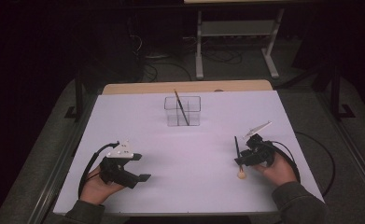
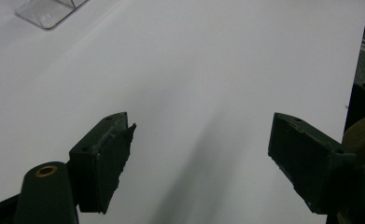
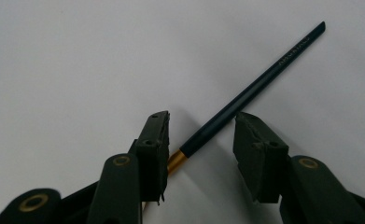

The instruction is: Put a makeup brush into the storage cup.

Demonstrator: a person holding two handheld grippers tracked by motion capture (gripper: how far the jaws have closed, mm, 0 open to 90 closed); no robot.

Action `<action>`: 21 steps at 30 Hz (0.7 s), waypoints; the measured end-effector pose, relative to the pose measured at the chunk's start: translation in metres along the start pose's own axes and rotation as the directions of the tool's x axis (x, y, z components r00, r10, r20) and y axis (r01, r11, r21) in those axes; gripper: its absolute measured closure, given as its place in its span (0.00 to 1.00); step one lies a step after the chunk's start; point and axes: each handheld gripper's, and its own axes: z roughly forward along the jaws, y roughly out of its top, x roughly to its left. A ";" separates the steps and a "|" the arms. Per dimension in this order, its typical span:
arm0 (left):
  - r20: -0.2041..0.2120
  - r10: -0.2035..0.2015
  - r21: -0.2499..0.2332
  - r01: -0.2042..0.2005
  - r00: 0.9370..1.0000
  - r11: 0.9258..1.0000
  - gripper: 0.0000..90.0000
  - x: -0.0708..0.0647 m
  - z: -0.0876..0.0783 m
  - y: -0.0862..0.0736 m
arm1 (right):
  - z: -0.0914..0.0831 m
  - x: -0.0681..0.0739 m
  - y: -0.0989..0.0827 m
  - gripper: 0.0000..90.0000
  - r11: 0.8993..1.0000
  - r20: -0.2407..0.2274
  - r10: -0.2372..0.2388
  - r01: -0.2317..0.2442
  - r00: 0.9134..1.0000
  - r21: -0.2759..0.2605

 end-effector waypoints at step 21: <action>0.001 0.005 0.004 -0.005 1.000 1.000 0.22 0.000 0.000 0.000 | 0.002 0.008 0.005 0.83 0.998 0.123 -0.041 0.036 0.992 0.046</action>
